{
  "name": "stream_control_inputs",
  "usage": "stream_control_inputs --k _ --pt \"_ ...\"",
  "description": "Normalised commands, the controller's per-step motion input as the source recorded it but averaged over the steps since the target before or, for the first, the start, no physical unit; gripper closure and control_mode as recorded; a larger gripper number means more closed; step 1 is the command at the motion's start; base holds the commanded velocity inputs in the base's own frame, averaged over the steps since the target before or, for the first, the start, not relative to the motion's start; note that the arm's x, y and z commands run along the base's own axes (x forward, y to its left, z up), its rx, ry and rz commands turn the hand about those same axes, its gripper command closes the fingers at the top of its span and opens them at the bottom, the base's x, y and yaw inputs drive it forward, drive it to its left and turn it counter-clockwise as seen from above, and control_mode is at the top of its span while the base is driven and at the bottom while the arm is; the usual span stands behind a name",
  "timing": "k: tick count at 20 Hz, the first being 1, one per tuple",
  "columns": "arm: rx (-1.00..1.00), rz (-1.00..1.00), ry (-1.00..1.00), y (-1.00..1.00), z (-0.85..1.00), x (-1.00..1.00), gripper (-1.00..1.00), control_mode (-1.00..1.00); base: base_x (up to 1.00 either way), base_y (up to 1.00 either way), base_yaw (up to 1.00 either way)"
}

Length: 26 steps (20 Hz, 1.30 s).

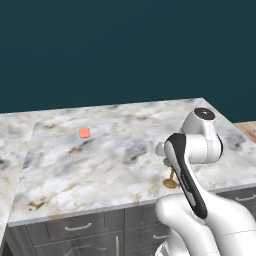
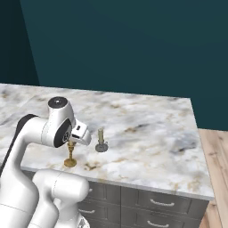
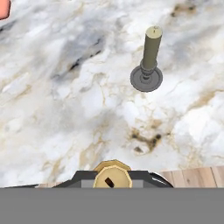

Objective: Pick the candle and candle from the dining table and place them in the open cabinet. Close the cabinet after placing the objects.

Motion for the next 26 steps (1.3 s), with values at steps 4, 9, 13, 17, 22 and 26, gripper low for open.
stream_control_inputs --k 4,9,13,17,22,26 --pt "0.00 0.00 0.00 0.00 0.00 0.00 1.00 1.00 -0.36 0.00 0.15" --pt "0.00 0.00 0.00 0.00 0.00 0.00 1.00 1.00 -0.07 0.02 0.45" --pt "0.00 0.00 0.00 0.00 0.00 0.00 1.00 1.00 -0.09 0.06 0.66" --pt "0.00 0.00 0.00 0.00 0.00 0.00 1.00 1.00 -0.61 0.00 0.71" --pt "0.00 0.00 0.00 0.00 0.00 0.00 1.00 1.00 -0.98 0.00 0.67" --pt "0.00 0.00 0.00 0.00 0.00 0.00 1.00 1.00 -0.74 0.00 0.71"
